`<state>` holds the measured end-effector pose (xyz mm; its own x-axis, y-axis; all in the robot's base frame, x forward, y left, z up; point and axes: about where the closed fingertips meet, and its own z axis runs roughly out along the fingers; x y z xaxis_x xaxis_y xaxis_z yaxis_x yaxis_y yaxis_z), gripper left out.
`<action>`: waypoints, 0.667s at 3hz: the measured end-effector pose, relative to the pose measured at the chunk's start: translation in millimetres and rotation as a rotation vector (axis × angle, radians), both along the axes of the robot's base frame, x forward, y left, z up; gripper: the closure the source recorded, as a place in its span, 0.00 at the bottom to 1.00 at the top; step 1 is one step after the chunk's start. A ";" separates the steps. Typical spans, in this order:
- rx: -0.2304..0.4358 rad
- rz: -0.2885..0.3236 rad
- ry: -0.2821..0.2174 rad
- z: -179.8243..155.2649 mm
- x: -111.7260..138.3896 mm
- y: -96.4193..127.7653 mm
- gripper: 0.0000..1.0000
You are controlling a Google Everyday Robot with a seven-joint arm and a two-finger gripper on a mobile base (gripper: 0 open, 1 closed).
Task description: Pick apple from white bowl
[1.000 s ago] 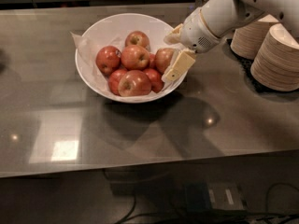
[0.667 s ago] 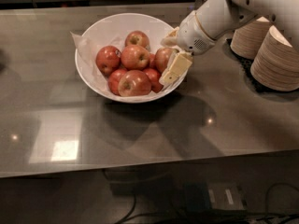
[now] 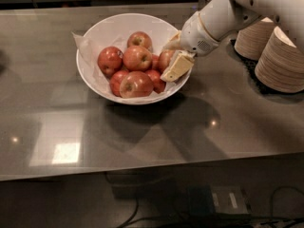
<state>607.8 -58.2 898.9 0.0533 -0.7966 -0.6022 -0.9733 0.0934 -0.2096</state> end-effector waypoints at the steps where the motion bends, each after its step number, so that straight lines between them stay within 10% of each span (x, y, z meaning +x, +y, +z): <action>1: 0.001 0.000 0.000 0.0 0.0 0.1 0.88; 2: 0.017 0.005 -0.004 4.2 0.2 -0.2 1.00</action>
Offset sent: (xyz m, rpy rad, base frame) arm 0.0008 -0.0048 0.0112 0.0364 -0.0124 0.0019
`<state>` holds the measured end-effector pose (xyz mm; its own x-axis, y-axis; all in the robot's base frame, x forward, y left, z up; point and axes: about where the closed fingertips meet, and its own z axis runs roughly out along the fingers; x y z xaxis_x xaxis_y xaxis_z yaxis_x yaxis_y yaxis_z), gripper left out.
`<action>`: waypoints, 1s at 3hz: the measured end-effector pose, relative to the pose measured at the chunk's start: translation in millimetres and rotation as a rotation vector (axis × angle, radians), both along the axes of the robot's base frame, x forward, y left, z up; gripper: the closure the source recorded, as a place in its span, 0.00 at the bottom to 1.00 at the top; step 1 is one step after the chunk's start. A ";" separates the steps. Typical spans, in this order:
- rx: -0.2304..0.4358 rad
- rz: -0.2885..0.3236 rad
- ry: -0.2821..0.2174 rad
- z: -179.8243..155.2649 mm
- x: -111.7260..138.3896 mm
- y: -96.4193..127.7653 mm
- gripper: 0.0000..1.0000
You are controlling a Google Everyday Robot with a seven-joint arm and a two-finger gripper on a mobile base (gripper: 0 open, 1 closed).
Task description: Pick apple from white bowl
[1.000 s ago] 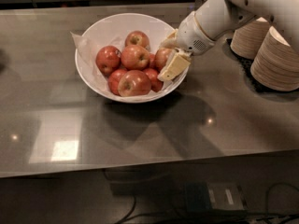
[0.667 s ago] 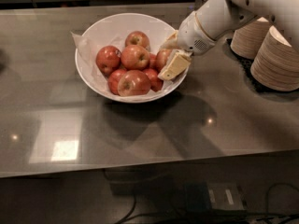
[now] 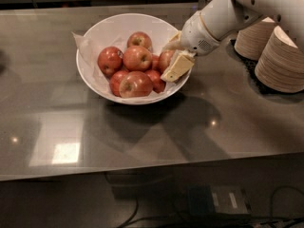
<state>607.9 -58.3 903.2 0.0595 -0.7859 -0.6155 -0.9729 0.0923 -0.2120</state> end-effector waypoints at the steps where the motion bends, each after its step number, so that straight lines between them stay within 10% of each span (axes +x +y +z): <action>1: 0.022 0.006 -0.017 11.8 0.5 -0.2 1.00; 3: 0.075 0.044 -0.077 51.2 -8.7 3.1 1.00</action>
Offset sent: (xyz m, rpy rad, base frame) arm -0.0027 -0.0037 0.0513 0.0735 -0.0882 0.0175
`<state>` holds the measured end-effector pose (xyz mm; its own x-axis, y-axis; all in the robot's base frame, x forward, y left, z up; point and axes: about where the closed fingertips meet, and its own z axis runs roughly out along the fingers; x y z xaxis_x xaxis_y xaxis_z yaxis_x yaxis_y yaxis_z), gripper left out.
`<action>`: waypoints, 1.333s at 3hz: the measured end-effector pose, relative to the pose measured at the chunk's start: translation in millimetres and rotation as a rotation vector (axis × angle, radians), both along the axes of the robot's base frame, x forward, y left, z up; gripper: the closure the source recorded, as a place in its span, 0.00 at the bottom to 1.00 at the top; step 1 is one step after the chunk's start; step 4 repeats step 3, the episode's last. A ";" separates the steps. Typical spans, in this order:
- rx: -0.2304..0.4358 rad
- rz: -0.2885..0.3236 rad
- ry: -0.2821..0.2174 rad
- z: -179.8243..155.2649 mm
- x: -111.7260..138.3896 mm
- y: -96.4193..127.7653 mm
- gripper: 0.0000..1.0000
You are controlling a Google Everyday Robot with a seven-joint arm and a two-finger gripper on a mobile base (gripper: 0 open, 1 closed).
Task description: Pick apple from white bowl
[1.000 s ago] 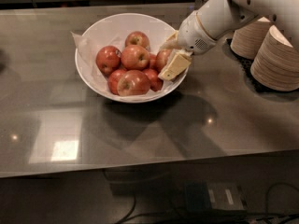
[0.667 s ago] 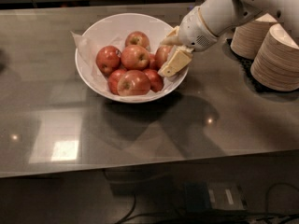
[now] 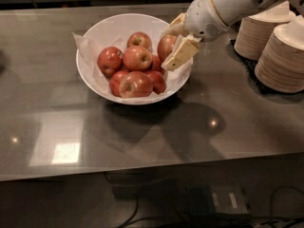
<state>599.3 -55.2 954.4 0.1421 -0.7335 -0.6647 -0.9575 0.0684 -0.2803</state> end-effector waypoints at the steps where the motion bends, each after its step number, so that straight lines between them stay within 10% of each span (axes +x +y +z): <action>1: 0.061 0.081 -0.040 40.9 -16.1 10.3 1.00; 4: 0.122 0.159 -0.077 76.1 -32.4 20.9 1.00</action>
Offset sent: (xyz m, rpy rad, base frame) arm -0.0524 0.0262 0.1165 0.1878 -0.1212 0.2412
